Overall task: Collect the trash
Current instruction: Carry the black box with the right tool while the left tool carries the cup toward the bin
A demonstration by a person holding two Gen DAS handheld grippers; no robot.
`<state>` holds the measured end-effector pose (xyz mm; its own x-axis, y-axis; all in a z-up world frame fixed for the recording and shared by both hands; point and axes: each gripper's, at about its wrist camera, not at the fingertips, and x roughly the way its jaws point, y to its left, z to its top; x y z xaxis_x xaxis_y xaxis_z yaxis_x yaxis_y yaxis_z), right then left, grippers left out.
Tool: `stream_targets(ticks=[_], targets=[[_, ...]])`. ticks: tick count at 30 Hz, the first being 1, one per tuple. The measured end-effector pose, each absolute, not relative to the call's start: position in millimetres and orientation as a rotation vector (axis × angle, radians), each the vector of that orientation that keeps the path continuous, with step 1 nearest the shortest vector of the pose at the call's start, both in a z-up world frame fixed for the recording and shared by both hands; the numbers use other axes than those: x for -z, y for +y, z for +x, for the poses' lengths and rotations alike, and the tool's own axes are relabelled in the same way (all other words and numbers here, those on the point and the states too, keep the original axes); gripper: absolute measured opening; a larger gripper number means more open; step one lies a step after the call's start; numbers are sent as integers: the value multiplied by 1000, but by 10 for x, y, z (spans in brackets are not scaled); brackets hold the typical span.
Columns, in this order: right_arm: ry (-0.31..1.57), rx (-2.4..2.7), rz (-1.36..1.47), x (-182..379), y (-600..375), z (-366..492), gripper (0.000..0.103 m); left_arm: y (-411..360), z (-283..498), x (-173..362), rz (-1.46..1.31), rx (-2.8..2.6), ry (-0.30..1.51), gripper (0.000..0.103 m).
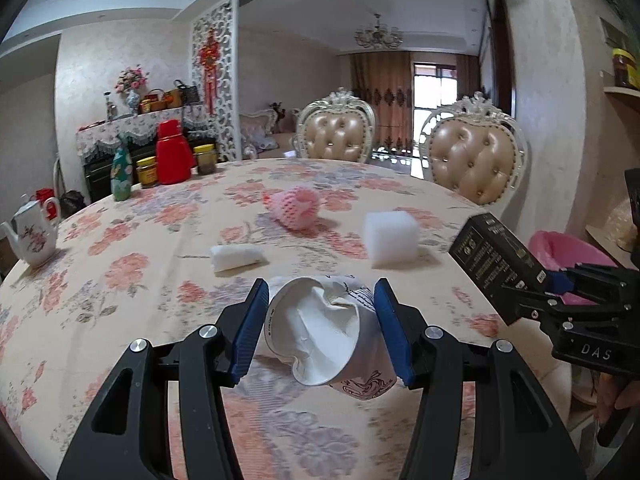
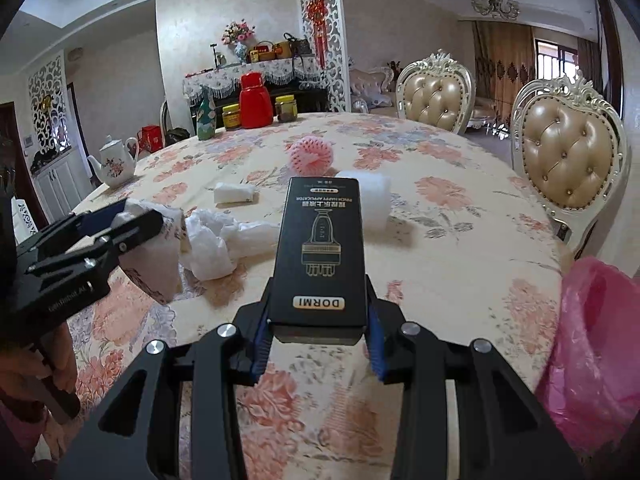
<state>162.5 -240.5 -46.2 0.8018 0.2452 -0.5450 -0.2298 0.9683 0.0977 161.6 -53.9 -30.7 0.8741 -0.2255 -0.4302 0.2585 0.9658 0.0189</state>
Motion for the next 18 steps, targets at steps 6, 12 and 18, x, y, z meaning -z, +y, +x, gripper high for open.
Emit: stream_targets(ticks=[6, 12, 18], targets=[[555, -215, 63, 407, -2638, 1553, 38, -836, 1606, 285, 115, 317, 436, 52], [537, -179, 90, 396, -2904, 1504, 38, -1121, 1625, 277, 146, 376, 435, 52], [520, -128, 122, 406, -3243, 1401, 38, -1490, 1663, 263, 165, 448, 441, 52]])
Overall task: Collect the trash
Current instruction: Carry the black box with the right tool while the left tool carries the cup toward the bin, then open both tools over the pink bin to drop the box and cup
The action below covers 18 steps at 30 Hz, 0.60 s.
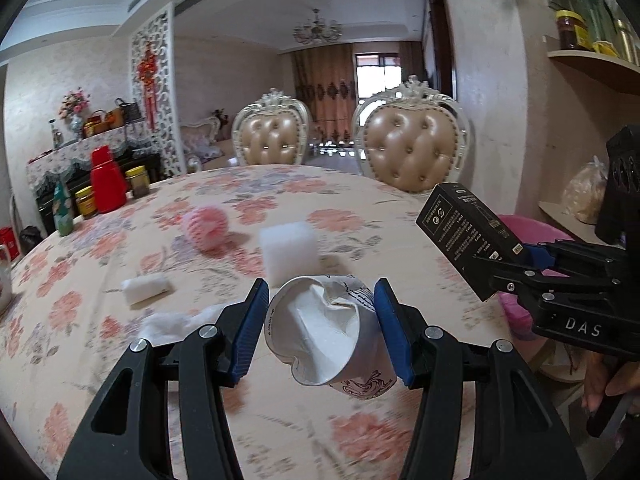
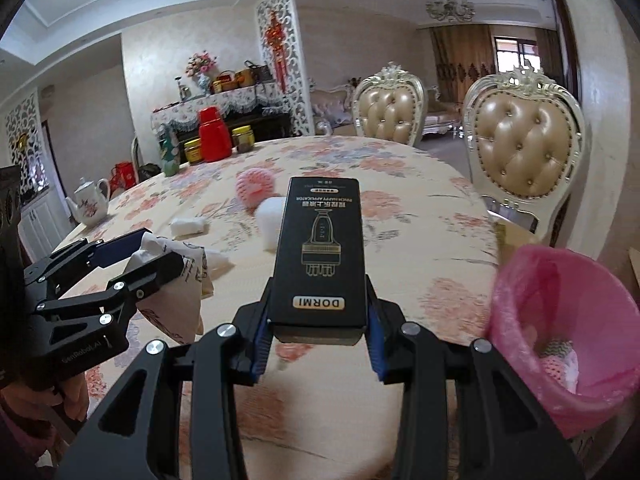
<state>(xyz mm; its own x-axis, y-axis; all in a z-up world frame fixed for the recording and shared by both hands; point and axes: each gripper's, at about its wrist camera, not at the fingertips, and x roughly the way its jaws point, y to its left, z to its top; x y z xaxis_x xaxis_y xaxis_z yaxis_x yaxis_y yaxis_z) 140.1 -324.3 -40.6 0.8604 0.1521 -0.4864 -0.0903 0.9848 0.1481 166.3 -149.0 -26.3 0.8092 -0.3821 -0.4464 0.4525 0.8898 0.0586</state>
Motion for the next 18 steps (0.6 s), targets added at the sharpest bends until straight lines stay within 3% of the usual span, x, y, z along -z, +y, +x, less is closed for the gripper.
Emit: stream_targets(ticks=[18], targets=[[501, 200, 200, 496, -4814, 861, 39, -2947, 1827, 193, 146, 752, 436, 52]])
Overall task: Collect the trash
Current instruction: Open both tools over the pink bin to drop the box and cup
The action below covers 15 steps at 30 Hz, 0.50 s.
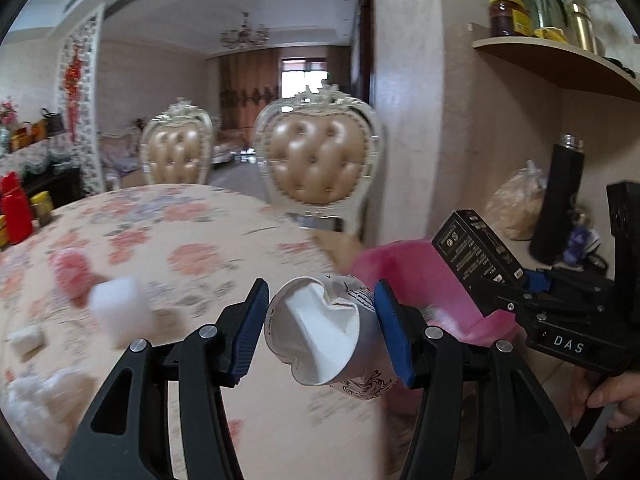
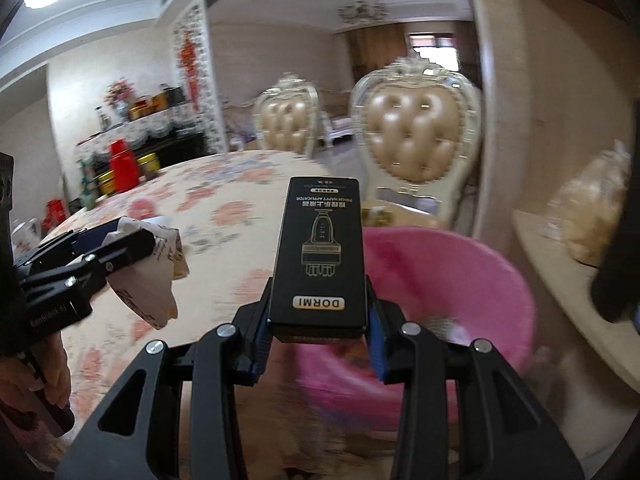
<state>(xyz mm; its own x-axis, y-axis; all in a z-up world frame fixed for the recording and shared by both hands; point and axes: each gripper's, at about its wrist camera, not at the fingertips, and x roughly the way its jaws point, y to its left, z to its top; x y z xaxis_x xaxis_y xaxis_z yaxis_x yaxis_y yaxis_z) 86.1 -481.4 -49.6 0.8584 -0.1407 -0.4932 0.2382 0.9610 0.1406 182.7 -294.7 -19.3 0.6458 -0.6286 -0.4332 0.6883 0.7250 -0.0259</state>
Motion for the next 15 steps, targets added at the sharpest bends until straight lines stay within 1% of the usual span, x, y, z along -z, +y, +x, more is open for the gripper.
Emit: stream_targets(ticks=[6, 15], targets=[[510, 286, 236, 598, -5233, 727, 39, -3533, 1890, 238, 156, 844, 449, 52], [524, 314, 269, 742, -5577, 729, 39, -4253, 2081, 344, 146, 922, 487, 53]])
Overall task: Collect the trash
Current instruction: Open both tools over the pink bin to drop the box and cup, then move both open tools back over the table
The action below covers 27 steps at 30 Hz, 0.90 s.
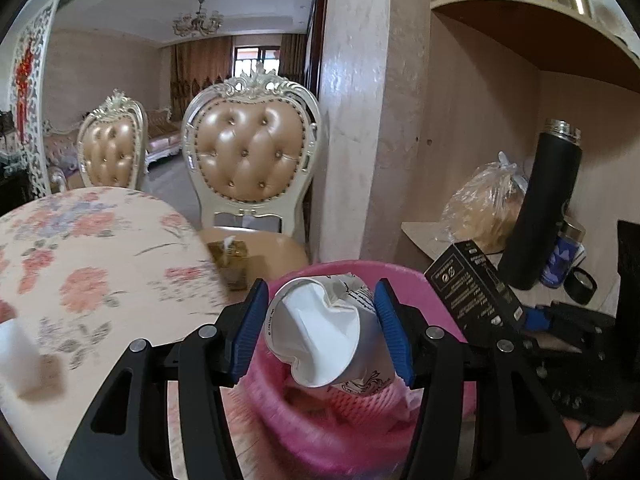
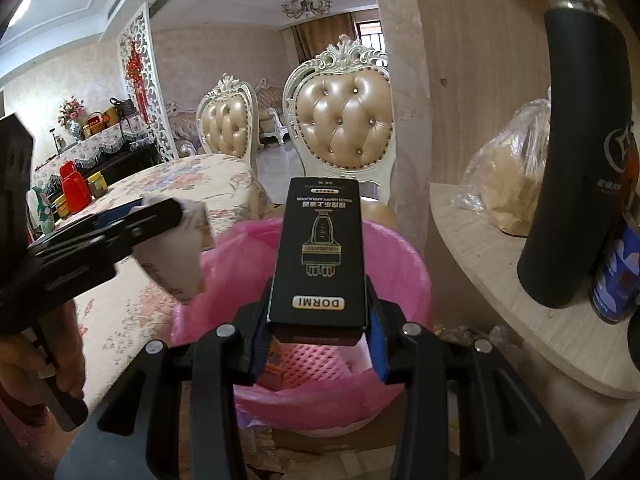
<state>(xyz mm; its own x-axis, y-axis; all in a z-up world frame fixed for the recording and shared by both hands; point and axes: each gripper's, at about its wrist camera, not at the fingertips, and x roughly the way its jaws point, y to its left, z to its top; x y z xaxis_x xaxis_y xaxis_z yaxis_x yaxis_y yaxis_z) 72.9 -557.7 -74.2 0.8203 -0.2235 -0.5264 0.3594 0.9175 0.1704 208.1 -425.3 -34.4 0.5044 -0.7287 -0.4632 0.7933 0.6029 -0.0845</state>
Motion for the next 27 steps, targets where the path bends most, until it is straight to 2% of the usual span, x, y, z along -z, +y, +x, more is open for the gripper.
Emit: stream_targets(ticks=[1, 2, 4, 8, 11, 17, 27], targets=[[520, 313, 275, 746, -5598, 730, 40, -4306, 2110, 361, 136, 931, 494, 54], [517, 312, 289, 775, -5646, 738, 50, -4354, 2154, 382, 122, 947, 500, 65], [499, 309, 309, 789, -5693, 726, 65, -4392, 2205, 400, 112, 928, 493, 86], [485, 328, 316, 776, -5685, 666, 65, -4196, 2286, 368, 97, 861, 471, 87], [486, 323, 308, 737, -5614, 637, 65, -3904, 2309, 310, 103, 792, 441, 93], [474, 261, 286, 611, -5290, 695, 65, -3176, 2320, 222, 123, 651, 434, 93], [521, 11, 176, 494, -4072, 1345, 67, -1806, 2068, 123, 180, 414, 391, 94]])
